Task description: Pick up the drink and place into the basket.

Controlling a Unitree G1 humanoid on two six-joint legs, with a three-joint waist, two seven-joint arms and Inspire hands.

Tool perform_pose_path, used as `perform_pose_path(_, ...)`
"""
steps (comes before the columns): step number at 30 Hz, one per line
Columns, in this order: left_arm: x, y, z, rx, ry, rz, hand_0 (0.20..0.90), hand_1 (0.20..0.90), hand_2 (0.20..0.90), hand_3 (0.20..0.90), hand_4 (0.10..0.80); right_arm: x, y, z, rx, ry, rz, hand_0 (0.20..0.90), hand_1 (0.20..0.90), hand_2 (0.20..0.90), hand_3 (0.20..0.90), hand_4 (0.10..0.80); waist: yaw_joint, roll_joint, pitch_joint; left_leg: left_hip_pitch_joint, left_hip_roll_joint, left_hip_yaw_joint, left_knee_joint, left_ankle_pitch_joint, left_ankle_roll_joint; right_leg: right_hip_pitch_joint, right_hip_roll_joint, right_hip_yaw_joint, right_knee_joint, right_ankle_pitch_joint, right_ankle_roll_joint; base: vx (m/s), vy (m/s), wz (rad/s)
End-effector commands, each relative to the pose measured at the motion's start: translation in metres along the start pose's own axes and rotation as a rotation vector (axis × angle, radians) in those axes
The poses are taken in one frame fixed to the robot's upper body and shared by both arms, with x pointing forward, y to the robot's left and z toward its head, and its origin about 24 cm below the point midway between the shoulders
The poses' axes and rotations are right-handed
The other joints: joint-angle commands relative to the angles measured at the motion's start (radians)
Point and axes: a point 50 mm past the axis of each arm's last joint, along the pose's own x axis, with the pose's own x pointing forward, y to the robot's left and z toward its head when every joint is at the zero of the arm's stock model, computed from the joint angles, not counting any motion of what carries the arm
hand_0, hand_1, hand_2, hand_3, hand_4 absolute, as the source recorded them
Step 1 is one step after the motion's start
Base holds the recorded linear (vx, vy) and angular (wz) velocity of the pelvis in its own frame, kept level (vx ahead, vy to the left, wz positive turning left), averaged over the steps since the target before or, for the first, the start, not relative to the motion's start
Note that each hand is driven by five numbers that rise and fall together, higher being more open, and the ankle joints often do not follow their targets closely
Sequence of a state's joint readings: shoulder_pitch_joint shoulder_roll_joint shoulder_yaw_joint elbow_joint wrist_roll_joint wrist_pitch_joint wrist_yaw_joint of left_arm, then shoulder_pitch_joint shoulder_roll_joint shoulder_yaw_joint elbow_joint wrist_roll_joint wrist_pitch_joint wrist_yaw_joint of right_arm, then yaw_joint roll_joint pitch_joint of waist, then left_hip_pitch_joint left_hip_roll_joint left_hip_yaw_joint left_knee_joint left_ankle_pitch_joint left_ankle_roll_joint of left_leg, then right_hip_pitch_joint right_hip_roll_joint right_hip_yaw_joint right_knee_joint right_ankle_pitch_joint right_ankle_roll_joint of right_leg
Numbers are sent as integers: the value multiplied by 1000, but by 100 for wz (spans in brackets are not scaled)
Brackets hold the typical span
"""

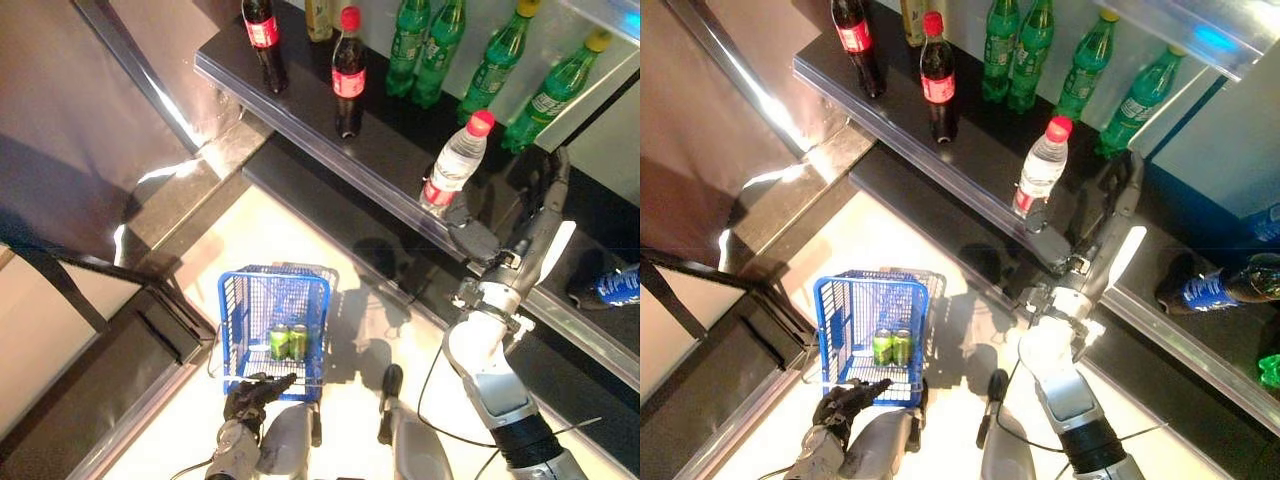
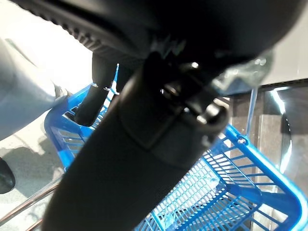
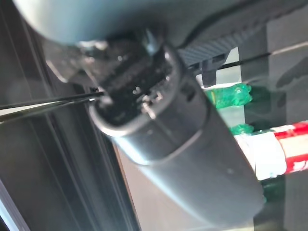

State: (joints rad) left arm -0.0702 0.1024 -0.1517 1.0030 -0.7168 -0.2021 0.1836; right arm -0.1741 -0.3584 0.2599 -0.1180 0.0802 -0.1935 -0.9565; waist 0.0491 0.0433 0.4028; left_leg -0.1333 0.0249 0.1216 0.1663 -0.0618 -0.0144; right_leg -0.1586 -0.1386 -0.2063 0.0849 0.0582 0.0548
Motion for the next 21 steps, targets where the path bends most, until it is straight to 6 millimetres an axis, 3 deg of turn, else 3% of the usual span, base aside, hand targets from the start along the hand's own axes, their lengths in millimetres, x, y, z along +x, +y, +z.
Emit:
perform_pose_path(1,-26,42,-47,66,90,88,300,300,300,200,100,7,2,46,153,-197,58,900,900,900,900,800,-14,-23,-43,-79,23,14,142,8,-23,42,-43,61,61,-50,27,36,-22,-6)
perform_pose_path(9,-20,35,-33,91,61,59,300,300,300,200,100,18,15,38,202,-98,48,900,900,900,900,800,10,-32,9,-135,26,-4,181,16,-23,22,-42,45,78,-50,16,-8,-23,0)
perform_pose_path(15,-14,33,-22,94,38,46,300,300,300,200,100,34,35,56,250,-148,24,900,900,900,900,800,29,-25,52,-189,23,-23,228,21,-23,-11,-42,34,114,-58,4,4,-3,7)
perform_pose_path(21,-12,28,-17,112,22,16,300,300,300,200,100,52,43,70,266,-181,-43,900,900,900,900,800,46,-15,82,-224,16,-41,249,25,-20,-38,-41,28,137,-63,-3,11,6,3)
